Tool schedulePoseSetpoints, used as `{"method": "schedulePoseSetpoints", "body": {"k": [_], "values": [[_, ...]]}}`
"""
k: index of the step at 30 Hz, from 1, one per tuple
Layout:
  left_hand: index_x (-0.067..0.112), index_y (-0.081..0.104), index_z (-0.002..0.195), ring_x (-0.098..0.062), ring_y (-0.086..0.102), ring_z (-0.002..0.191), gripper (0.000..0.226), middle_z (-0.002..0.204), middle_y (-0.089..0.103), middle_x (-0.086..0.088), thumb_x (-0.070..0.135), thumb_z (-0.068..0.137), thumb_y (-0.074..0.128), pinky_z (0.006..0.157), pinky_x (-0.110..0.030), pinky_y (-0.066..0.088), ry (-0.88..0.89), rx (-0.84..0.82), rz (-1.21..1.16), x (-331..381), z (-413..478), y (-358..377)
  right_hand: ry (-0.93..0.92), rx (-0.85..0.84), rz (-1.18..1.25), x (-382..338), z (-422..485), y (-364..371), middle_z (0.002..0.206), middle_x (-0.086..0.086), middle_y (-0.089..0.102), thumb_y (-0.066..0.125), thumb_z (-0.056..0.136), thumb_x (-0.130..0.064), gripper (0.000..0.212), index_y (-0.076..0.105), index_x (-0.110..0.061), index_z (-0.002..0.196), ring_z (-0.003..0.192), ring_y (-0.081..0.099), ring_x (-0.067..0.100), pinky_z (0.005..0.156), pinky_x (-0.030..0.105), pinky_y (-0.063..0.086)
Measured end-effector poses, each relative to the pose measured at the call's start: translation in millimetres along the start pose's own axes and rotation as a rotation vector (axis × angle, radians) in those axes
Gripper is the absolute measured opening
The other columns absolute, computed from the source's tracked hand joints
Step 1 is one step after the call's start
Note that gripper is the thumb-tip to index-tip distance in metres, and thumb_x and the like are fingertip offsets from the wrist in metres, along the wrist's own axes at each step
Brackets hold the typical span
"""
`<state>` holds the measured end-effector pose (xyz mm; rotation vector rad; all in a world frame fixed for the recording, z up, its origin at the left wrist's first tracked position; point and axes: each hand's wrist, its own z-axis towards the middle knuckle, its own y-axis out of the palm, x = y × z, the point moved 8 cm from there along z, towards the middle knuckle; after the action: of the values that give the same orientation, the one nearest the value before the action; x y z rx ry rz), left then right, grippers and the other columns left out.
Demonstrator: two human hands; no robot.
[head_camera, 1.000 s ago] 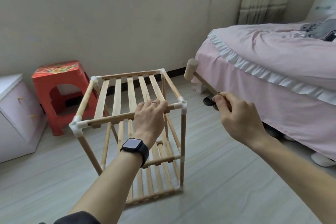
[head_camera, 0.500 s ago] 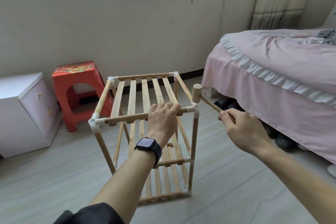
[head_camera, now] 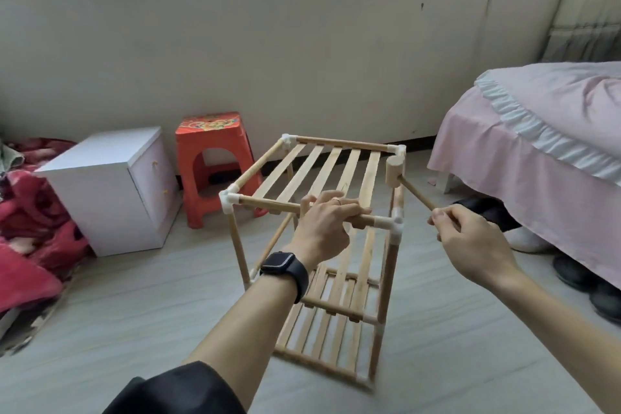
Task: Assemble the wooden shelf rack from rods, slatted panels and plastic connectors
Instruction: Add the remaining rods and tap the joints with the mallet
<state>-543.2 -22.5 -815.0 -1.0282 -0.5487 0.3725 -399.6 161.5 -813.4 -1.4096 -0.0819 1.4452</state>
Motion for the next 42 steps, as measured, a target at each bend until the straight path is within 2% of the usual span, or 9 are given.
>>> {"method": "schedulePoseSetpoints", "body": {"k": [5,10,15,18,26,29,32,37,42], "values": [[0.037,0.056,0.131,-0.01,0.017,0.145,0.05,0.15,0.044,0.01,0.046,0.081,0.05,0.115,-0.051,0.006,-0.023,-0.045,-0.021,18,-19,2,-0.035,-0.066,0.097,-33,18,30,0.081,-0.008,0.068,0.043,0.106,-0.04,0.031,0.062,-0.026,0.086,0.081,0.061,0.011,0.064,0.032,0.043],[0.029,0.05,0.126,-0.023,0.048,0.125,0.045,0.122,0.064,0.001,0.058,0.092,0.046,0.105,-0.051,0.022,-0.035,0.063,-0.06,71,-17,18,-0.025,-0.145,0.215,-42,34,43,0.089,0.0,0.07,0.046,0.106,-0.04,0.03,0.066,-0.023,0.091,0.091,0.064,0.021,0.085,0.046,0.052],[0.031,0.061,0.115,-0.019,0.057,0.115,0.022,0.112,0.07,0.005,0.044,0.1,0.052,0.099,-0.043,0.025,-0.038,0.25,-0.169,63,-16,10,-0.01,-0.251,0.25,-34,41,42,0.111,-0.002,0.071,0.044,0.108,-0.036,0.032,0.07,-0.019,0.1,0.11,0.061,0.018,0.1,0.047,0.048],[0.024,0.065,0.1,-0.021,0.066,0.092,0.011,0.09,0.075,0.006,0.034,0.097,0.063,0.095,-0.042,0.033,0.038,0.301,-0.256,60,-21,2,-0.035,-0.283,0.244,-34,42,43,0.113,-0.003,0.07,0.043,0.108,-0.035,0.032,0.069,-0.02,0.102,0.112,0.061,0.016,0.101,0.046,0.047],[0.019,0.065,0.098,-0.02,0.069,0.078,0.017,0.086,0.076,-0.003,0.027,0.083,0.066,0.085,-0.041,0.053,0.099,0.212,-0.249,32,-39,-26,-0.197,-0.209,0.003,-58,48,56,0.094,0.008,0.067,0.041,0.108,-0.034,0.03,0.063,-0.02,0.092,0.089,0.063,0.03,0.071,0.041,0.052],[0.018,0.064,0.107,-0.016,0.071,0.079,0.027,0.096,0.078,-0.003,0.024,0.081,0.067,0.078,-0.036,0.058,0.06,0.183,-0.233,1,-53,-44,-0.259,-0.262,-0.145,-65,50,71,0.122,0.0,0.062,0.04,0.108,-0.034,0.029,0.065,-0.02,0.104,0.121,0.053,0.025,0.097,0.053,0.048],[0.023,0.065,0.124,-0.008,0.069,0.08,0.043,0.098,0.077,0.002,0.022,0.081,0.066,0.076,-0.027,0.058,0.016,0.142,-0.173,-32,-68,-62,-0.299,-0.294,-0.263,-70,52,88,0.143,-0.005,0.054,0.038,0.108,-0.035,0.031,0.062,-0.021,0.12,0.138,0.04,0.019,0.11,0.05,0.039],[0.027,0.076,0.113,-0.014,0.067,0.079,0.026,0.082,0.075,0.007,0.024,0.088,0.067,0.091,-0.033,0.051,0.066,0.151,0.168,-71,-93,-91,-0.362,-0.289,-0.287,-90,45,109,0.121,-0.003,0.062,0.035,0.108,-0.036,0.032,0.062,-0.021,0.116,0.122,0.053,0.019,0.103,0.046,0.043],[0.018,0.077,0.102,-0.02,0.072,0.09,0.014,0.088,0.077,0.003,0.02,0.088,0.075,0.086,-0.041,0.055,0.045,0.223,0.381,-103,-111,-102,-0.454,-0.253,-0.339,-106,33,118,0.095,-0.015,0.06,0.028,0.104,-0.043,0.032,0.056,-0.032,0.095,0.098,0.055,0.013,0.099,0.045,0.035]]}}
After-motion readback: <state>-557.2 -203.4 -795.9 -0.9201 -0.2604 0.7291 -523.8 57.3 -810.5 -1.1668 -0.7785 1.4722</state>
